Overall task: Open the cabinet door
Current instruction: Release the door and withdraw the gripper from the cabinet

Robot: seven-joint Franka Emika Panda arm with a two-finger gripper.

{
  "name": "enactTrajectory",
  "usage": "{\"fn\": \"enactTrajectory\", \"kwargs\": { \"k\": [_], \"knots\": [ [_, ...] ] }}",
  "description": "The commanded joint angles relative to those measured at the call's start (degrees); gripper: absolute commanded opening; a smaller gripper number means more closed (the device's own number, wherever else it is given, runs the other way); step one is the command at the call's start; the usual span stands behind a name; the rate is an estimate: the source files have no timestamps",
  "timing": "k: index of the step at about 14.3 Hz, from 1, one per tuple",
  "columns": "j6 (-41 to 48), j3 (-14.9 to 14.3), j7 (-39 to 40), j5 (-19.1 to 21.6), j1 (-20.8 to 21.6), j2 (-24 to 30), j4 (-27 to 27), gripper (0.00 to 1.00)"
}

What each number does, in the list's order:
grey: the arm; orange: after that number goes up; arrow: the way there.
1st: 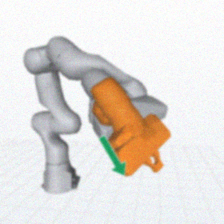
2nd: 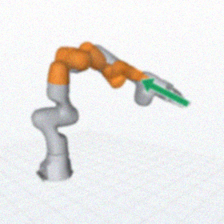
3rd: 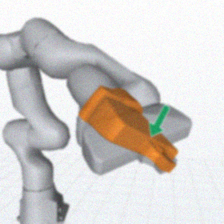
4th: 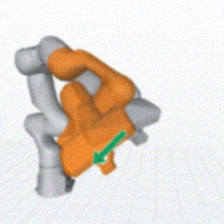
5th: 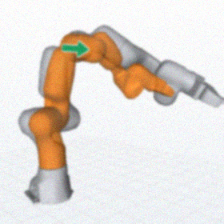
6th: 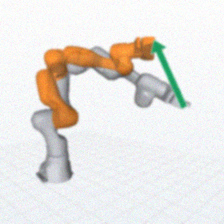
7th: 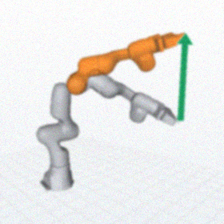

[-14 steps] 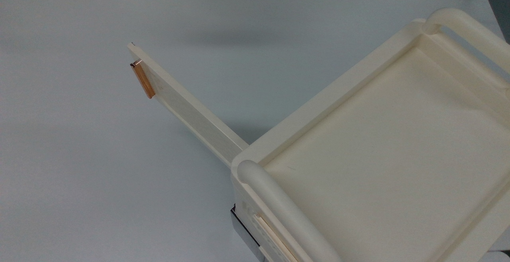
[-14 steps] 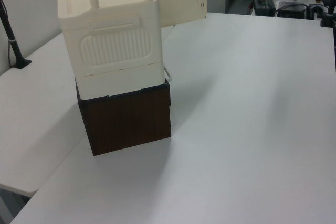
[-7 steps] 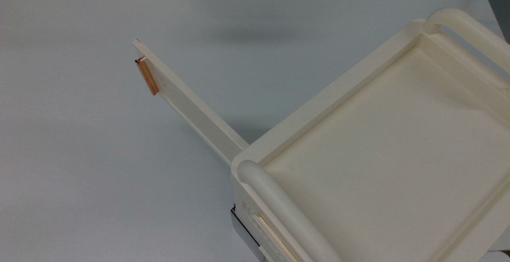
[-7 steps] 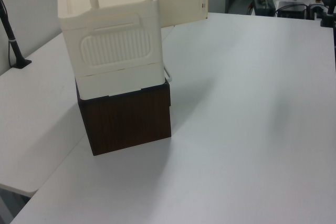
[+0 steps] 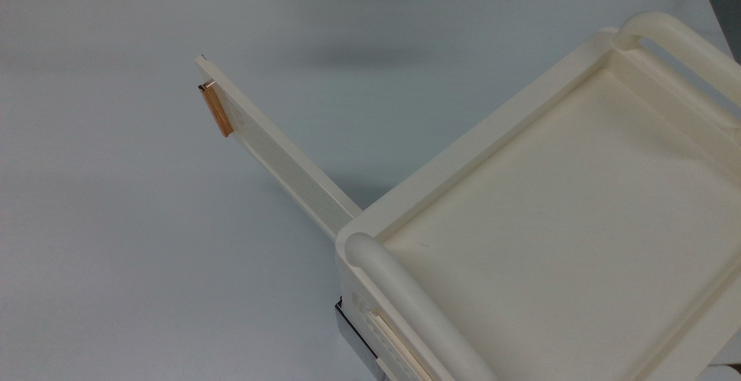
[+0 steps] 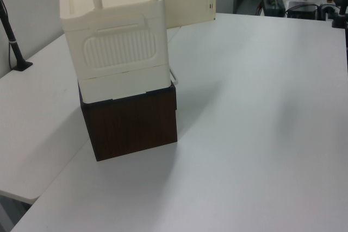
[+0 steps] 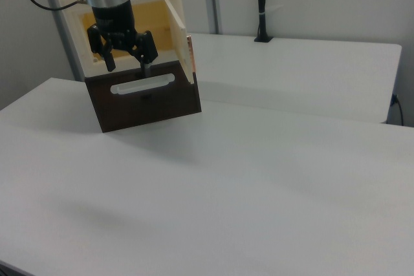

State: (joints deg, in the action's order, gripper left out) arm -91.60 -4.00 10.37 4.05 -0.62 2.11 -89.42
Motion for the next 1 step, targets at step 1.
{"fn": "enactTrajectory", "kwargs": {
  "k": [1],
  "knots": [
    [-0.9, -0.7, -0.7, -1.0, 1.1, 0.4, -0.8, 1.00]
  ]
}}
